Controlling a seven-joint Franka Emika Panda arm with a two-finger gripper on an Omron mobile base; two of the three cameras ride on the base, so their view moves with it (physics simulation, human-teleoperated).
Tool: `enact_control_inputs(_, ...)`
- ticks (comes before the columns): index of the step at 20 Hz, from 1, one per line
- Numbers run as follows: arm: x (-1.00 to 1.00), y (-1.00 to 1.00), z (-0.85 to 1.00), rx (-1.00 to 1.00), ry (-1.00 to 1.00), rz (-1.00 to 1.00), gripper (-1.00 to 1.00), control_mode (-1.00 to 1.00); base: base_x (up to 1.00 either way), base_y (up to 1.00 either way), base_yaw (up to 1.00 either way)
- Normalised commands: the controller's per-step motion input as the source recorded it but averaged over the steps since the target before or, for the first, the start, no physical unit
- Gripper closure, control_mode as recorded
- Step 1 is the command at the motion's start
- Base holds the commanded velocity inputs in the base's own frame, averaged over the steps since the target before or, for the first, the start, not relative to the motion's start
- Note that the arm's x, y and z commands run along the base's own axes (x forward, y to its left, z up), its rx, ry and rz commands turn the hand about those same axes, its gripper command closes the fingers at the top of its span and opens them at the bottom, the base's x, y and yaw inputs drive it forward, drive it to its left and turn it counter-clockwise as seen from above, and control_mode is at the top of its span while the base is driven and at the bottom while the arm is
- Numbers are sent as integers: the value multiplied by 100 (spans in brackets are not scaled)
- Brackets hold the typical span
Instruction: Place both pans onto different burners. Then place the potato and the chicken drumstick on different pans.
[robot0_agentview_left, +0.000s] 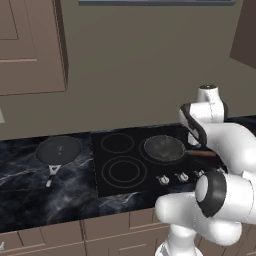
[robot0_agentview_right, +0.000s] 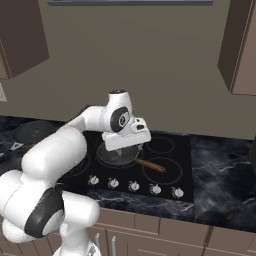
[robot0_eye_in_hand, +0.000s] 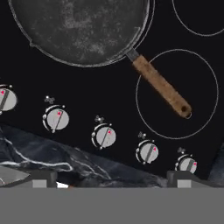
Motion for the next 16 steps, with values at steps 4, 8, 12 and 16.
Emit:
enact_control_inputs(4, -36, 51, 39, 0, -28, -18, -100, -100, 0, 0, 0)
enact_control_inputs(8, -15, 59, 26, 6, -19, -17, -100, -100, 0, 0, 0)
enact_control_inputs(12, -7, 62, 34, 12, -13, -19, -100, -100, 0, 0, 0)
enact_control_inputs(16, -5, 62, 26, 11, -8, -18, -100, -100, 0, 0, 0)
